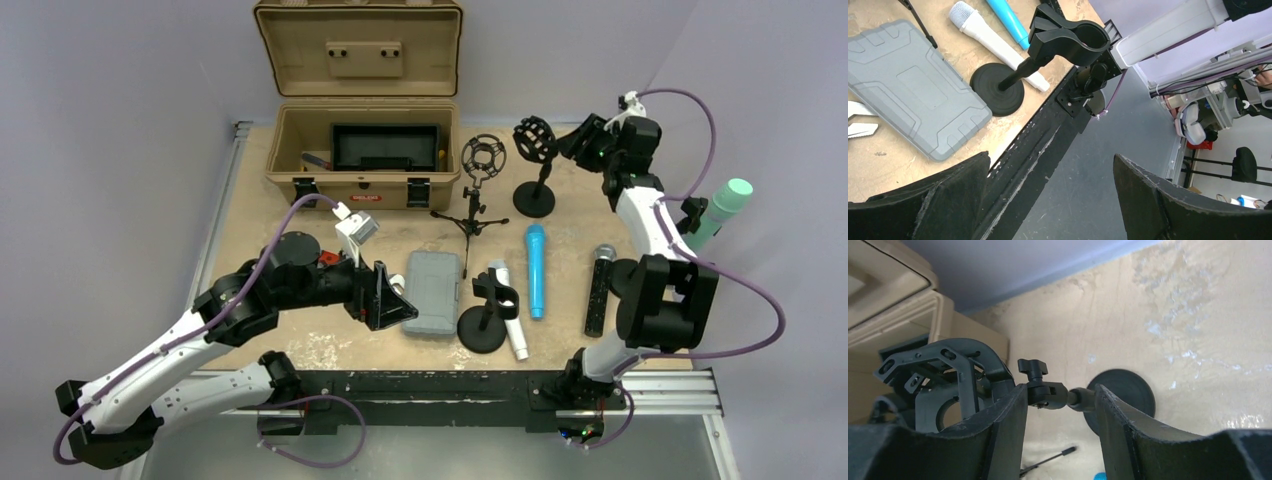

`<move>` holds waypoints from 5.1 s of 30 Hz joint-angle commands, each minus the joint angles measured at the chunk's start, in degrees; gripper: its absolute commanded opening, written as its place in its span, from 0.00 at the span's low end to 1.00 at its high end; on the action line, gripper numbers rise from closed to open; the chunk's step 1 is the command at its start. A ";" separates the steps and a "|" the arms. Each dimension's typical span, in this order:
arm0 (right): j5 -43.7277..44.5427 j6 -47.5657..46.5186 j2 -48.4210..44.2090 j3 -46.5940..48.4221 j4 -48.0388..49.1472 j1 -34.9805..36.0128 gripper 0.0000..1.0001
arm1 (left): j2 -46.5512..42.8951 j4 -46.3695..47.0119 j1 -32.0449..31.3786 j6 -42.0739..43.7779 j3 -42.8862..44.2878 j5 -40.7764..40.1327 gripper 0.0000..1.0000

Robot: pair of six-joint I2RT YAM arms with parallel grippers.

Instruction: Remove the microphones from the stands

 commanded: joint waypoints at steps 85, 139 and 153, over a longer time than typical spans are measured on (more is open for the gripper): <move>62.86 -9.78 -35.85 -2.46 -21.35 -5.07 0.51 | -2.10 4.20 -0.24 0.65 5.24 12.07 0.91; -5.18 -11.22 -42.33 -4.77 -19.73 2.30 0.00 | 58.05 50.42 2.73 30.03 35.57 14.91 0.95; -2.55 -12.36 -42.43 -3.96 -20.79 4.73 0.00 | 74.56 56.97 5.85 28.98 49.50 34.87 0.92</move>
